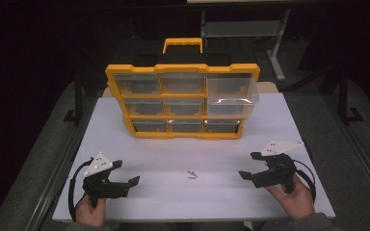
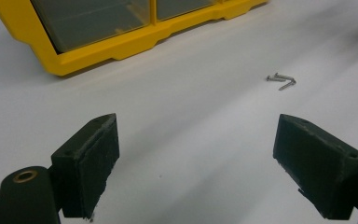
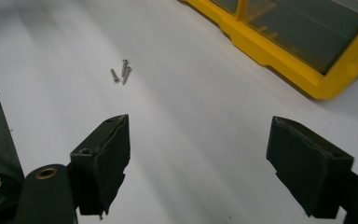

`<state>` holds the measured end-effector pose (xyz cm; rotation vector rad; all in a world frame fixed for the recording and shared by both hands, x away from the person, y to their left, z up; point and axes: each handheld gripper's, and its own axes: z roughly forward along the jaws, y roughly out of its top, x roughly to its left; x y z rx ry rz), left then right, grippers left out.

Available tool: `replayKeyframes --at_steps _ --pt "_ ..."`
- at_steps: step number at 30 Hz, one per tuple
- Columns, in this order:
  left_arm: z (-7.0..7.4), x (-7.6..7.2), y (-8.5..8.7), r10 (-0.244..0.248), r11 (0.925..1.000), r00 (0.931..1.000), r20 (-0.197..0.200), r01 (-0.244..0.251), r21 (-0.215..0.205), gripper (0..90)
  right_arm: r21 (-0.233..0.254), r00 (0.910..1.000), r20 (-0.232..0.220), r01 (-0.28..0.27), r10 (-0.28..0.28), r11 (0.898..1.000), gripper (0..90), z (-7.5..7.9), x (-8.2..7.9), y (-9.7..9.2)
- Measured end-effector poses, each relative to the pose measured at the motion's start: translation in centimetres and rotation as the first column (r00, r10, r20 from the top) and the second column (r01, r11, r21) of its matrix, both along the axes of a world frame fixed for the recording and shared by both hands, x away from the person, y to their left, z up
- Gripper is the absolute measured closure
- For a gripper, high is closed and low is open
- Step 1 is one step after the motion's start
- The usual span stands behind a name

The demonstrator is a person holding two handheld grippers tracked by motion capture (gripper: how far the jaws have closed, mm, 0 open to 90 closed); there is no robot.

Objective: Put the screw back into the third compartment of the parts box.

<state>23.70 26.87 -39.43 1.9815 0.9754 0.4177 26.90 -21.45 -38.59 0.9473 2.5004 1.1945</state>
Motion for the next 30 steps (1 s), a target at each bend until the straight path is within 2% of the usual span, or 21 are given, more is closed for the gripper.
replayKeyframes --at_steps 2,4,9,12,15,22,30 --pt "0.0 0.0 0.0 0.002 1.0000 1.0000 0.002 -0.002 -0.001 13.7 -0.010 0.9999 0.002 -0.014 0.014 1.000 21.6 -0.1 0.4 0.5" --pt "0.0 0.0 0.0 0.005 1.0000 1.0000 -0.001 -0.005 -0.006 13.7 -0.010 0.9997 -0.016 -0.020 0.020 1.000 22.8 -0.2 0.6 1.1" --pt "-0.1 0.2 -0.1 -0.011 0.9997 0.9999 0.000 0.011 0.023 13.7 -0.027 0.9988 -0.017 -0.047 0.047 0.999 27.1 -0.4 1.2 2.7" --pt "-0.1 0.1 -0.2 -0.005 0.9999 1.0000 -0.007 0.005 0.015 13.7 -0.029 0.9972 -0.022 -0.072 0.071 0.997 29.2 -0.6 1.7 3.9" --pt "0.0 0.1 0.0 -0.004 0.9999 1.0000 0.002 0.004 0.016 13.7 -0.030 0.9951 -0.037 -0.093 0.092 0.995 32.2 -0.8 2.1 4.8" --pt "0.0 0.1 -0.1 -0.002 0.9999 1.0000 -0.004 0.002 0.013 13.7 -0.070 0.9896 -0.058 -0.136 0.132 0.988 39.9 -1.4 3.0 7.3" --pt "-0.1 0.1 0.1 -0.001 1.0000 1.0000 -0.002 0.001 0.010 13.7 -0.073 0.9806 -0.099 -0.177 0.169 0.982 50.2 -2.1 3.9 9.5"
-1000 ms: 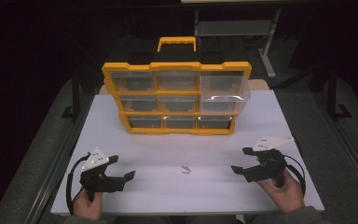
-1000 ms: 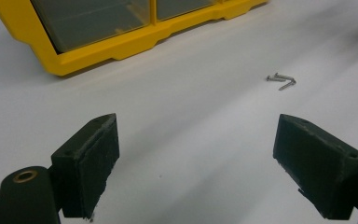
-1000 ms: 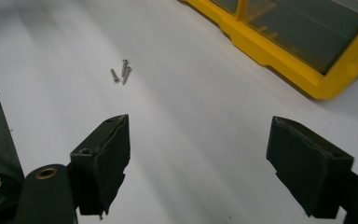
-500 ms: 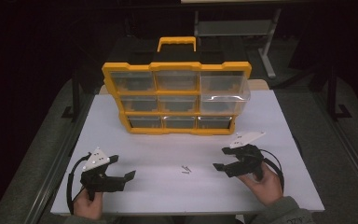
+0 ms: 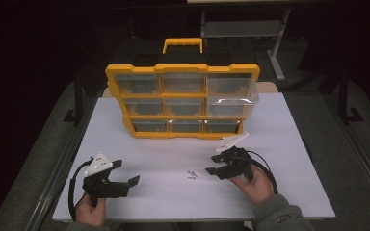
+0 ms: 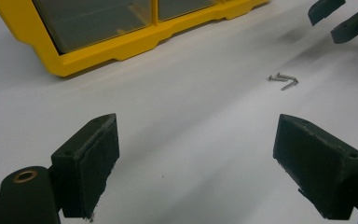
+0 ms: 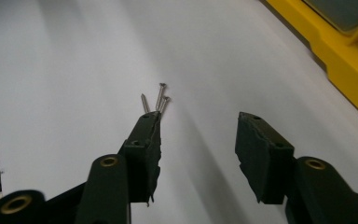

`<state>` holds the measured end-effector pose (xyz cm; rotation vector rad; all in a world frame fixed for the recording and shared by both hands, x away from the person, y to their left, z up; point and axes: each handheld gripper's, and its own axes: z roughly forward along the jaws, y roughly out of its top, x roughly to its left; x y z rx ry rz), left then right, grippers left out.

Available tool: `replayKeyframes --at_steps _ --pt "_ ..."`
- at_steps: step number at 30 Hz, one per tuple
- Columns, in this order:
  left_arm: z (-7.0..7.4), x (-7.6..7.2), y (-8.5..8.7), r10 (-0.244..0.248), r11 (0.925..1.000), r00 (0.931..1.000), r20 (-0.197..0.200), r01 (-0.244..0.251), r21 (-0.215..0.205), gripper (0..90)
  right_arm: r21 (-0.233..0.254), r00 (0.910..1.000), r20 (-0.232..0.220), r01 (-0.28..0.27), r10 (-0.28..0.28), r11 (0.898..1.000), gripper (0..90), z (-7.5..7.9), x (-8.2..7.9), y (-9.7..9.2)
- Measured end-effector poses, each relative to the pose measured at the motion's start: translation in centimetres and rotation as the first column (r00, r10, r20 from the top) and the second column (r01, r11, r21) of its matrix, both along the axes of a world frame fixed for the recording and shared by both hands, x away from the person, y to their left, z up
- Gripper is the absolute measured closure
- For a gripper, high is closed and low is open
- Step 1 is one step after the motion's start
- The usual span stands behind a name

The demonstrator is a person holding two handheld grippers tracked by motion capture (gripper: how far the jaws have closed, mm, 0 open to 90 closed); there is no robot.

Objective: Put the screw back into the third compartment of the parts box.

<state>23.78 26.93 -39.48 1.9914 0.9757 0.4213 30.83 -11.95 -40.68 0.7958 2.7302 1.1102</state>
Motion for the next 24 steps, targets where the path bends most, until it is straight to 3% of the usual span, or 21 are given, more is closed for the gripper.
replayKeyframes --at_steps 2,3,10,13,15,24 --pt "0.0 0.0 0.1 0.003 1.0000 1.0000 0.000 -0.003 0.000 13.7 0.000 0.9999 -0.009 -0.008 0.008 1.000 52.4 -0.2 0.2 0.4" --pt "0.0 0.0 0.0 0.012 0.9997 0.9999 0.001 -0.012 -0.021 13.7 -0.002 0.9999 -0.010 -0.013 0.013 1.000 53.8 -0.3 0.3 0.6" --pt "-0.1 0.0 -0.1 0.010 0.9998 0.9999 -0.003 -0.010 -0.016 13.7 0.001 0.9983 -0.051 -0.029 0.029 1.000 65.3 -0.9 1.2 2.4" --pt "-0.1 0.1 -0.1 0.011 0.9998 0.9999 0.000 -0.011 -0.015 13.7 -0.021 0.9977 -0.053 -0.044 0.043 0.999 68.1 -1.3 1.6 3.2" --pt "0.0 0.0 -0.1 0.010 0.9998 0.9999 0.001 -0.010 -0.017 13.7 -0.027 0.9958 -0.079 -0.048 0.046 0.998 70.6 -1.5 1.7 3.9" --pt "0.1 0.0 0.0 0.008 0.9998 1.0000 0.004 -0.007 -0.020 13.7 -0.078 0.9932 -0.073 -0.097 0.091 0.992 74.4 -2.7 2.1 5.5"
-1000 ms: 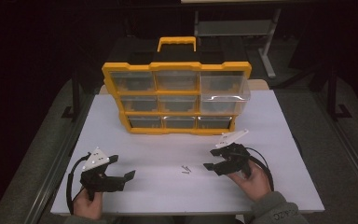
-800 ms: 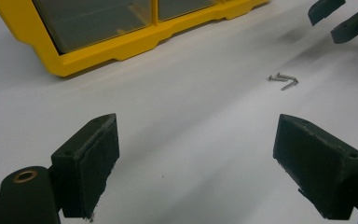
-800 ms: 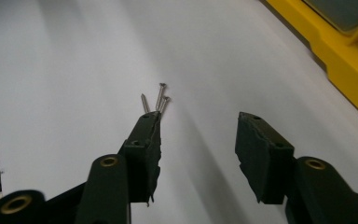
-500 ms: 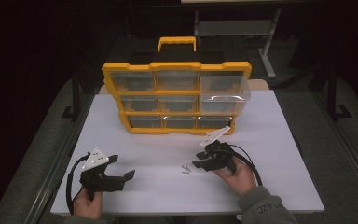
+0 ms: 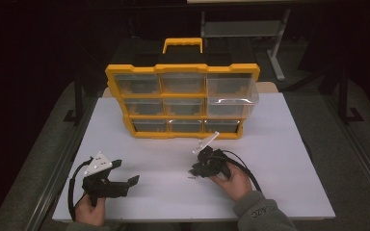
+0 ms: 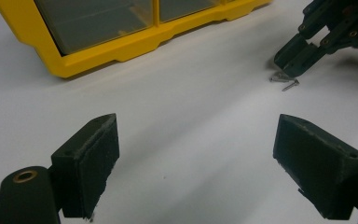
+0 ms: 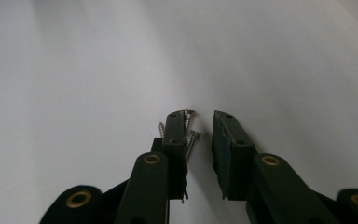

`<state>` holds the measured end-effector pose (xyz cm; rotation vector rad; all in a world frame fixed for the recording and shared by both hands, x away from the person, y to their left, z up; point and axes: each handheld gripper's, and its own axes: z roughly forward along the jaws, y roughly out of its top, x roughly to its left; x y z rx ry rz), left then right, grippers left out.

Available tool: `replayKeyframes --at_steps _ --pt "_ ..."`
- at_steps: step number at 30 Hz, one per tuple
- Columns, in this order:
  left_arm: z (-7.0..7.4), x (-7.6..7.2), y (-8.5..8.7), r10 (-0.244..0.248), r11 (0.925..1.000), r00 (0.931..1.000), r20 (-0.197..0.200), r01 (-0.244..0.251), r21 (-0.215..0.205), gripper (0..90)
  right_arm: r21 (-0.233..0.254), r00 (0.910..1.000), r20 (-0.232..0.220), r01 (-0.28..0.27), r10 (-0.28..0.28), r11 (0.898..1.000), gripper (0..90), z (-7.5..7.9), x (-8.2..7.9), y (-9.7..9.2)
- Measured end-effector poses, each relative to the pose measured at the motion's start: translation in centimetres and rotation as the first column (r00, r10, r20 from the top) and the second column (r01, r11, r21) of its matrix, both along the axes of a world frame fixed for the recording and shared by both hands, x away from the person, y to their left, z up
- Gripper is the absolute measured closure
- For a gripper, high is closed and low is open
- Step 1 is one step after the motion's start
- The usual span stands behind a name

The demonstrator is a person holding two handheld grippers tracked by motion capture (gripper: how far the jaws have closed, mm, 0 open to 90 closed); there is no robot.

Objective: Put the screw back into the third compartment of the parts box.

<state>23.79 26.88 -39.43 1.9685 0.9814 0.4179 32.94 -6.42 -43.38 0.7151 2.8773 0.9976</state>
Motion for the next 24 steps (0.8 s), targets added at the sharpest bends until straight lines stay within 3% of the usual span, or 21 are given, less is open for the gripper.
replayKeyframes --at_steps 6,10,15,22,24 --pt "-0.07 0.09 -0.05 -0.001 1.0000 1.0000 -0.002 0.001 0.005 13.7 -0.029 0.9999 0.004 0.012 -0.012 1.000 79.3 -0.29 -0.06 0.38" --pt "0.00 0.03 -0.03 0.000 1.0000 1.0000 -0.001 0.000 0.004 13.7 -0.058 0.9990 0.045 0.001 0.001 0.998 82.9 -0.23 -0.37 0.54" --pt "-0.08 0.08 -0.02 -0.001 1.0000 1.0000 -0.003 0.001 0.008 13.7 -0.057 0.9978 0.064 -0.012 0.015 0.998 83.8 -0.27 -0.40 0.51" --pt "-0.11 0.12 -0.07 -0.001 1.0000 1.0000 -0.004 0.001 0.006 13.7 -0.047 0.9980 0.059 -0.022 0.024 0.999 86.6 -0.33 -0.29 0.32" --pt "-0.13 0.11 -0.06 0.001 1.0000 1.0000 -0.005 -0.001 0.004 13.7 -0.042 0.9992 0.035 -0.017 0.018 0.999 86.7 -0.25 -0.25 0.24"
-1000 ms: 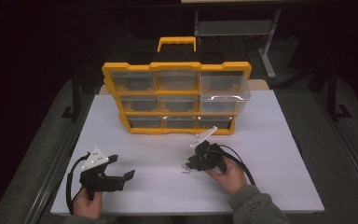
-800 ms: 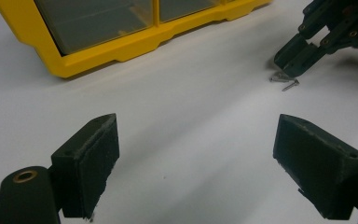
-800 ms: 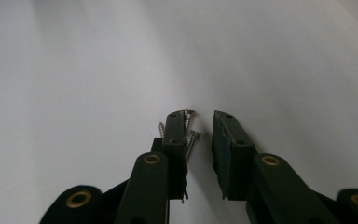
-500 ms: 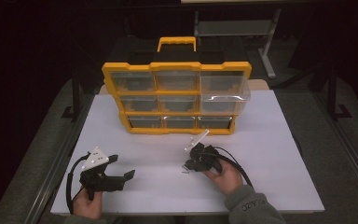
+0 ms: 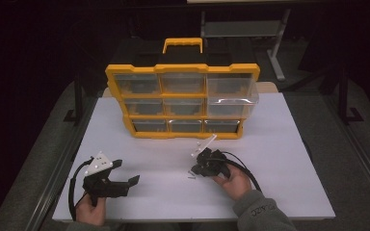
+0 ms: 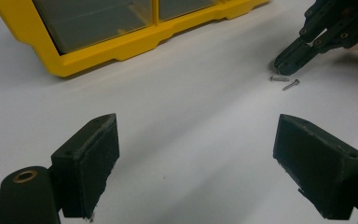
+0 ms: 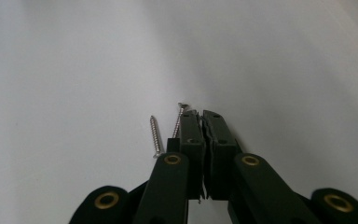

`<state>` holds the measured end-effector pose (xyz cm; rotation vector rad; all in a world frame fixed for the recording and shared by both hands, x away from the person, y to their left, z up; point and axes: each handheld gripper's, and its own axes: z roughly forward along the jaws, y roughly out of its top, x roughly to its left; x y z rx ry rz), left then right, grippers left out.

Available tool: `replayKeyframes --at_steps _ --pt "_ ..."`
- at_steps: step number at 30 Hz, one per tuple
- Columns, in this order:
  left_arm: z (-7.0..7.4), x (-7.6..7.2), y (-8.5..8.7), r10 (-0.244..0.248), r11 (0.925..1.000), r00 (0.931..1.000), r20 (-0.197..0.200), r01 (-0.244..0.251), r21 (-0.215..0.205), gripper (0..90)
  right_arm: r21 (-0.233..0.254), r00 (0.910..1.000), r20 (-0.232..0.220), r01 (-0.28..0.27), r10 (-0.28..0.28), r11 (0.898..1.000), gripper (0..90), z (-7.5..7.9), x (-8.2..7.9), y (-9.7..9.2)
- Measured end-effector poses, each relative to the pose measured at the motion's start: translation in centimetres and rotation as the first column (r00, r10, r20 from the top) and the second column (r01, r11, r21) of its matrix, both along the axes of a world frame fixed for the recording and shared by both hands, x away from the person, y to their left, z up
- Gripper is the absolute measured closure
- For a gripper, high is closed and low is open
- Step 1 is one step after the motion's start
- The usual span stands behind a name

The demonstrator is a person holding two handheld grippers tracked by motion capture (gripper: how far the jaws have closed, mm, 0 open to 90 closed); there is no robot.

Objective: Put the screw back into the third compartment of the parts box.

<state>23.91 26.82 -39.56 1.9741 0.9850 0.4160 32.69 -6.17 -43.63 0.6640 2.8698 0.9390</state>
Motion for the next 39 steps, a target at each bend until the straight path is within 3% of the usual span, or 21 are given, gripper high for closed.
replayKeyframes --at_steps 9,13,21,25,28,39 --pt "0.0 0.0 0.1 0.001 1.0000 1.0000 0.002 -0.001 -0.003 13.7 0.040 0.9997 -0.013 -0.021 0.022 0.999 86.7 1.1 -0.3 -1.3" --pt "0.1 0.0 0.2 -0.002 1.0000 1.0000 0.004 0.002 0.010 13.7 0.035 0.9994 -0.011 -0.032 0.032 0.999 86.8 1.6 -0.8 -2.0" --pt "-0.1 0.2 0.1 -0.004 0.9999 1.0000 0.002 0.004 0.011 13.7 0.085 0.9989 -0.026 -0.036 0.038 0.996 86.8 2.8 -1.7 -3.8" --pt "0.0 0.1 0.1 0.003 1.0000 1.0000 0.008 -0.003 0.001 13.7 0.122 0.9988 -0.044 -0.015 0.021 0.992 86.8 3.7 -2.2 -4.8" --pt "0.0 0.2 0.1 0.004 1.0000 1.0000 0.007 -0.004 0.000 13.7 0.121 0.9991 -0.018 -0.036 0.038 0.992 86.8 4.4 -2.4 -5.3" --pt "-0.1 0.2 0.1 0.005 1.0000 1.0000 0.004 -0.005 0.006 13.7 0.155 0.9979 -0.024 -0.056 0.061 0.986 86.6 7.6 -3.2 -6.8"
